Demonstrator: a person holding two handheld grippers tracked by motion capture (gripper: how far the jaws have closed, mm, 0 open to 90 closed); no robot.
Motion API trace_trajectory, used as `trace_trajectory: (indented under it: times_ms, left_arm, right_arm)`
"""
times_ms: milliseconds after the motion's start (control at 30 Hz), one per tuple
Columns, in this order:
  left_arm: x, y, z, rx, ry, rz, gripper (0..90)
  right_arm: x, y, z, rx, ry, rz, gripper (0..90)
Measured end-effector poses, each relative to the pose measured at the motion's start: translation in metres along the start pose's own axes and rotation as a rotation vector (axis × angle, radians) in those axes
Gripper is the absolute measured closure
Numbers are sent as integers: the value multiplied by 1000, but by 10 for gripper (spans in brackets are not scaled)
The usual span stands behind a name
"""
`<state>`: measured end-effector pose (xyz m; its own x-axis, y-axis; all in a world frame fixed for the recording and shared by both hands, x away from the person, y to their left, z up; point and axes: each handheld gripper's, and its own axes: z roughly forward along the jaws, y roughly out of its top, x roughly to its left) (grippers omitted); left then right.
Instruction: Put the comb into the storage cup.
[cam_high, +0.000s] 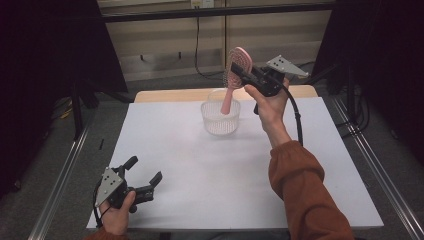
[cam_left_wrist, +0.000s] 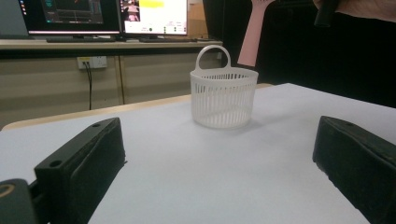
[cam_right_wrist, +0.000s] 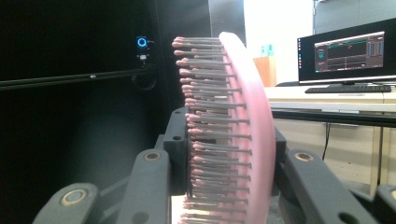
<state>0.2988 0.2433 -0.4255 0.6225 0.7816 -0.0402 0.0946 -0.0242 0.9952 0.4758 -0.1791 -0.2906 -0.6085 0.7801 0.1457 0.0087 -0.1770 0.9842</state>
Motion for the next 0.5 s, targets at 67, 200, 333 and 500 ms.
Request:
trace_trajectory:
  times_ms: [67,200,333,500]
  left_arm:
    - [0,0,0,-2,1,-1,23]
    - [0,0,0,1,1,2,23]
    - [0,0,0,4,-3,-5,23]
    - [0,0,0,3,0,-1,23]
  right_arm:
    - [-1,-2,2,3,-8,4,651]
    - [-4,-8,5,7,-21,10,651]
    - [-3,-12,8,21,-24,1,651]
    - [-4,-18,12,33,-29,-4,651]
